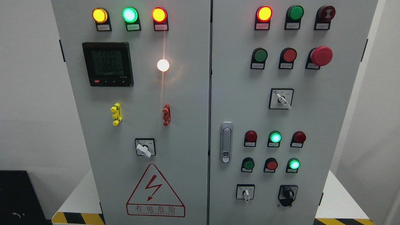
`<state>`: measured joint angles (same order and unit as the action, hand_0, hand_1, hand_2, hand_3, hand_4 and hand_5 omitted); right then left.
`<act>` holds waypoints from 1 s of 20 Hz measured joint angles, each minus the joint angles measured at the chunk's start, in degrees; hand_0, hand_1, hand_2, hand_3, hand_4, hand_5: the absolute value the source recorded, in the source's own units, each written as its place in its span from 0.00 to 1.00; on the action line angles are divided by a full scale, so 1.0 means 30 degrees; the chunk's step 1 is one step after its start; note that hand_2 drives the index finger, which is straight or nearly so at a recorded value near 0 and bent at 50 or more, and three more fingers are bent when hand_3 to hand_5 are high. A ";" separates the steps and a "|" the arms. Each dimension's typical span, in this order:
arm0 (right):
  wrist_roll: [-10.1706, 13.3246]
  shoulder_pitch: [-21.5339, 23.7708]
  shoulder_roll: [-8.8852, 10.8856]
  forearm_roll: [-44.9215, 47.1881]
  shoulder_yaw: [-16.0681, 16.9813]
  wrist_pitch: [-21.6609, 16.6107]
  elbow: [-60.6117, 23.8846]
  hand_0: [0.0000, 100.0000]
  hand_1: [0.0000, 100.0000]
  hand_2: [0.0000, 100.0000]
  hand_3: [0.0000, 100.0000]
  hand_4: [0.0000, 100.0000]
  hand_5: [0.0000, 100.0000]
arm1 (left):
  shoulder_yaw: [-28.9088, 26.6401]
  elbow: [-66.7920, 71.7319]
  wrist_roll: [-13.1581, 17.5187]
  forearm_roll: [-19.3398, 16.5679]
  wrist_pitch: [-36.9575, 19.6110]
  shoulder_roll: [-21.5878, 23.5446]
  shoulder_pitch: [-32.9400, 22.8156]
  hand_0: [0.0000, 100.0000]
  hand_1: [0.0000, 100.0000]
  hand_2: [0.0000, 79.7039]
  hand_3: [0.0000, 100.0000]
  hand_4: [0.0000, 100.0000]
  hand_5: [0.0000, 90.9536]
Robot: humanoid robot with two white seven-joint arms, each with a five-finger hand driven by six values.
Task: Flip black knob to close circuit
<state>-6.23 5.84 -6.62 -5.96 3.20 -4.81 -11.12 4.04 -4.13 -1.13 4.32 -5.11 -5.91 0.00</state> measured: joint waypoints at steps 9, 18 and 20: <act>-0.0115 -0.0127 -0.0011 -0.0070 0.0038 0.0001 0.0260 0.00 0.03 0.00 0.00 0.00 0.00 | 0.0000 0.0000 0.0003 -0.0002 0.0000 0.0000 0.0000 0.12 0.56 0.00 0.00 0.00 0.00; -0.0459 -0.0150 -0.0022 -0.1397 0.0077 0.0749 -0.0274 0.00 0.02 0.00 0.04 0.02 0.00 | 0.0000 0.0000 0.0003 0.0000 0.0000 0.0000 0.0000 0.12 0.56 0.00 0.00 0.00 0.00; -0.0472 -0.0153 -0.0026 -0.2222 0.0080 0.1038 -0.0599 0.00 0.02 0.00 0.09 0.09 0.00 | 0.0000 0.0000 0.0003 0.0000 0.0000 0.0000 0.0000 0.12 0.56 0.00 0.00 0.00 0.00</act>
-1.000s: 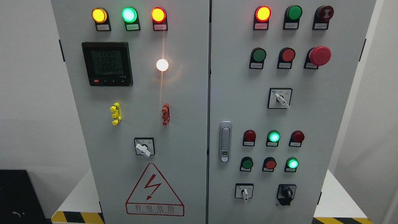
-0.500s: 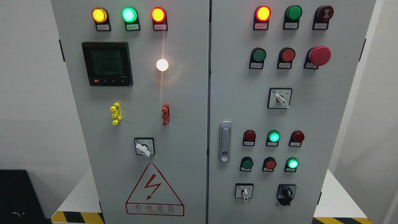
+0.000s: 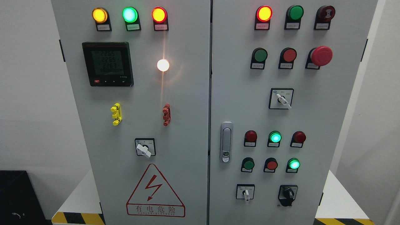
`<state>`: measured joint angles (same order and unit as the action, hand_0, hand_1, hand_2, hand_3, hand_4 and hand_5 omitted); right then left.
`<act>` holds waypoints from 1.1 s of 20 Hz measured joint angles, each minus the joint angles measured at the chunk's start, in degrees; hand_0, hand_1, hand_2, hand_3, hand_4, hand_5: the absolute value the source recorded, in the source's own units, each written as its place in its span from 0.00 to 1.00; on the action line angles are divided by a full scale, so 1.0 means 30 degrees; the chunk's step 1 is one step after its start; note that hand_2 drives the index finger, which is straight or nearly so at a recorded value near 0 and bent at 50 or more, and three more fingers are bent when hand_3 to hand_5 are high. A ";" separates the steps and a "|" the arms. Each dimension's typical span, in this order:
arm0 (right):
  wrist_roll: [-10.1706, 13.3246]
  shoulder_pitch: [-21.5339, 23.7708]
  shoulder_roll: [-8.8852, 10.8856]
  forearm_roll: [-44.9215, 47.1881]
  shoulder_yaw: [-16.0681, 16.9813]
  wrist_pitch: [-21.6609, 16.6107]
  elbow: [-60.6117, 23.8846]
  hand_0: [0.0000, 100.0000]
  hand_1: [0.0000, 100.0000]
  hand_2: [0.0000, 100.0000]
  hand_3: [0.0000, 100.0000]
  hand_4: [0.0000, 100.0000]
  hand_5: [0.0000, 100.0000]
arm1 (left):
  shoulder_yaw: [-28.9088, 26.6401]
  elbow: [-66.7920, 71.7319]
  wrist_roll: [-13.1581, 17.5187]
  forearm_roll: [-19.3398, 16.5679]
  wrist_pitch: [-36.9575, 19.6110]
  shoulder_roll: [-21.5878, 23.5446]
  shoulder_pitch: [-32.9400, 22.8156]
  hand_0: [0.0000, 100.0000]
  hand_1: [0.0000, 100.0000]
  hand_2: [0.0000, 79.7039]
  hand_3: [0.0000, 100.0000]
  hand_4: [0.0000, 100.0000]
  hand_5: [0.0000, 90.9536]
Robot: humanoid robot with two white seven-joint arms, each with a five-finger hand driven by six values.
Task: Flip black knob to close circuit
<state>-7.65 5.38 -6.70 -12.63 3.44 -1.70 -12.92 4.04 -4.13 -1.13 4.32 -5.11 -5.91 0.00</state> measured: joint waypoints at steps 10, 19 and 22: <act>0.0696 -0.0458 -0.0021 -0.6326 -0.0050 0.1204 -0.2240 0.00 0.02 0.25 0.40 0.37 0.26 | 0.0000 0.0000 0.0000 -0.0002 0.0001 0.0000 0.0000 0.12 0.56 0.00 0.00 0.00 0.00; 0.0988 -0.0618 -0.0045 -1.0713 0.0127 0.1379 -0.5647 0.00 0.03 0.36 0.58 0.53 0.46 | 0.0000 0.0000 0.0001 -0.0002 0.0000 0.0000 0.0000 0.12 0.56 0.00 0.00 0.00 0.00; 0.1072 -0.0616 -0.0056 -1.2462 0.0402 0.1382 -0.7162 0.00 0.01 0.42 0.65 0.59 0.53 | 0.0000 0.0000 0.0003 -0.0002 0.0001 0.0000 -0.0001 0.12 0.56 0.00 0.00 0.00 0.00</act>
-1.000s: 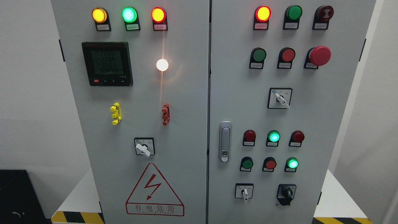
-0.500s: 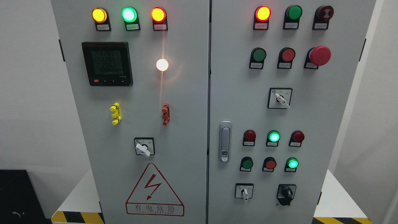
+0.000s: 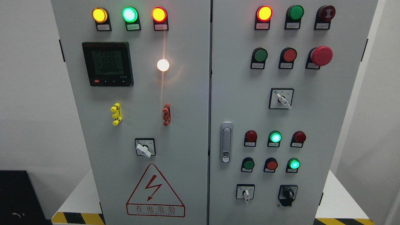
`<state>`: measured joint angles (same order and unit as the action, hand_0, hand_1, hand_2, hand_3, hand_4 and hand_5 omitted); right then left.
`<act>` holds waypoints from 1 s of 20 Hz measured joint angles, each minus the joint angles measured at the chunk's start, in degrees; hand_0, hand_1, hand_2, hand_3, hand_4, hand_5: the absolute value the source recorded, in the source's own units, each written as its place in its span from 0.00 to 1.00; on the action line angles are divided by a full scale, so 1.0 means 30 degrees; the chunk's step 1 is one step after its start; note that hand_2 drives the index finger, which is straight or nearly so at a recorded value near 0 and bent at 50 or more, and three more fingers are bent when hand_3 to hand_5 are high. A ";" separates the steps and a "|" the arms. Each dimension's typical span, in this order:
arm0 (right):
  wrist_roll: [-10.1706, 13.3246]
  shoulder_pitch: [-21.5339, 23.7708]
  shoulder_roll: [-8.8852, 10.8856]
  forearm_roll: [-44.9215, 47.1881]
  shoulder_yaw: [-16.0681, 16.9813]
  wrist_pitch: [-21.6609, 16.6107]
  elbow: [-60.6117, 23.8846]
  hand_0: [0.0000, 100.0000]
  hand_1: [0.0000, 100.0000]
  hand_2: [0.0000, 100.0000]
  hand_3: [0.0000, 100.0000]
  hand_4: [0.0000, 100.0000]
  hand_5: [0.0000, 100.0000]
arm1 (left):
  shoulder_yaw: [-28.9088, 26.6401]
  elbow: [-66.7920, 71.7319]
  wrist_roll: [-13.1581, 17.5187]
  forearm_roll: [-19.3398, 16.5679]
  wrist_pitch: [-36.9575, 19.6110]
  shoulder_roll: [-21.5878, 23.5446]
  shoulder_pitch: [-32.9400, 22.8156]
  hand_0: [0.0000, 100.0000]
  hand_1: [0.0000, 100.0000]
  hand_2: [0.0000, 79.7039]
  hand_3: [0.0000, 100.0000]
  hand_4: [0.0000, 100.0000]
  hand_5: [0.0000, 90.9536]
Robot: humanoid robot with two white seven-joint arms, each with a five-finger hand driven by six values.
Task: Flip black knob to close circuit
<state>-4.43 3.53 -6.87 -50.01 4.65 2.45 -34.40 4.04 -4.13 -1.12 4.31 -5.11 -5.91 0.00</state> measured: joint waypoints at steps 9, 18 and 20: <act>0.0802 0.0019 -0.0027 -0.3309 0.0507 -0.0208 -0.5188 0.00 0.00 0.56 0.74 0.68 0.62 | 0.0000 0.0000 0.0000 0.0001 0.0000 0.0000 0.0001 0.12 0.56 0.00 0.00 0.00 0.00; 0.0874 0.0041 -0.0054 -0.4814 0.0718 -0.0088 -1.0323 0.00 0.00 0.78 0.95 0.84 0.86 | 0.0000 0.0000 0.0000 0.0000 0.0000 0.0000 0.0001 0.12 0.56 0.00 0.00 0.00 0.00; 0.0882 0.0045 -0.0060 -0.5055 0.0738 -0.0054 -1.1423 0.00 0.00 0.81 0.99 0.88 0.89 | 0.0000 0.0000 0.0000 0.0000 0.0000 0.0000 0.0001 0.12 0.56 0.00 0.00 0.00 0.00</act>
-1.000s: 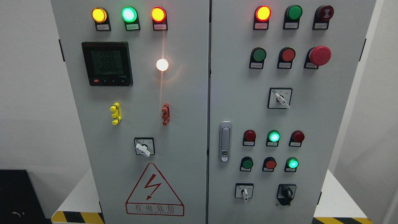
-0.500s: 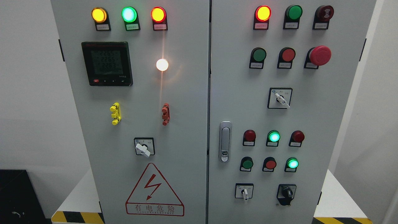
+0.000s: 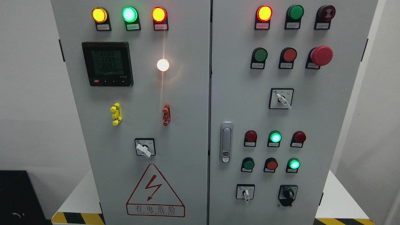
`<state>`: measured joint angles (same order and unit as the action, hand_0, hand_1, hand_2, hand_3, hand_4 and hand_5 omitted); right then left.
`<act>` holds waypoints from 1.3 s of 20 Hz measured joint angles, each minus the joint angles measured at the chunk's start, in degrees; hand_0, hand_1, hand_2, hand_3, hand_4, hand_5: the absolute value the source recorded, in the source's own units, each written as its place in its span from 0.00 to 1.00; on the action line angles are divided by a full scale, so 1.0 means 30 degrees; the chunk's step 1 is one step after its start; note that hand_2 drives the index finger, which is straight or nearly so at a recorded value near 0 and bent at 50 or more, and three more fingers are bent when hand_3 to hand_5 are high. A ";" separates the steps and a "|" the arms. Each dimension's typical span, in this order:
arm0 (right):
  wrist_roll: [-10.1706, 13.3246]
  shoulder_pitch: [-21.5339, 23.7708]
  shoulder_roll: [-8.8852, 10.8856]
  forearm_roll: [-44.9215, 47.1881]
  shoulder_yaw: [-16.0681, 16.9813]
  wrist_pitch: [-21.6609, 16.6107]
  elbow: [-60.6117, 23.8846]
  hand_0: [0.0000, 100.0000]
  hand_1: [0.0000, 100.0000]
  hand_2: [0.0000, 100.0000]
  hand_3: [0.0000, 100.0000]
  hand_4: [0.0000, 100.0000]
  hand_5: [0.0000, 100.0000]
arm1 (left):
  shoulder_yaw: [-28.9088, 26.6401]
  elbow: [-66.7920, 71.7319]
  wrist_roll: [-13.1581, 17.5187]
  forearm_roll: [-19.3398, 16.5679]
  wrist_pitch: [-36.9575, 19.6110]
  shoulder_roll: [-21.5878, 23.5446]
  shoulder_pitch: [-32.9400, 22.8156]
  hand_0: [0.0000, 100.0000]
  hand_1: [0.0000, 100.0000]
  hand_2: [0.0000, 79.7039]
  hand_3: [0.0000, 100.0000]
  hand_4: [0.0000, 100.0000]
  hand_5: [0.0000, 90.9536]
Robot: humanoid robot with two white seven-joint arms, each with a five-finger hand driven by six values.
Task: Flip black knob to close circuit
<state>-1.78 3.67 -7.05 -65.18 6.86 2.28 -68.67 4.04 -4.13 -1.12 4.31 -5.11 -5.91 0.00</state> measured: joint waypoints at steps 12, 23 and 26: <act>-0.0366 -0.0088 -0.0021 -0.1858 0.0059 0.0148 -0.5738 0.00 0.00 0.90 1.00 0.97 0.98 | 0.0000 0.0000 -0.0001 0.0000 0.0000 0.0000 0.0000 0.12 0.56 0.00 0.00 0.00 0.00; -0.2250 -0.1059 -0.0060 -0.3722 0.0060 0.1562 -0.9404 0.00 0.00 0.91 1.00 0.99 1.00 | 0.0000 0.0000 0.0000 0.0000 0.0000 0.0000 0.0000 0.12 0.56 0.00 0.00 0.00 0.00; -0.2472 -0.1591 -0.0073 -0.4121 0.0062 0.1647 -0.9981 0.00 0.00 0.92 1.00 0.99 1.00 | 0.0000 0.0000 -0.0001 0.0002 -0.0001 0.0003 0.0000 0.12 0.56 0.00 0.00 0.00 0.00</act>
<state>-9.20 -1.11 -7.27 -77.54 7.05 7.22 -98.62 4.04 -4.13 -1.12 4.32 -5.11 -5.90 0.00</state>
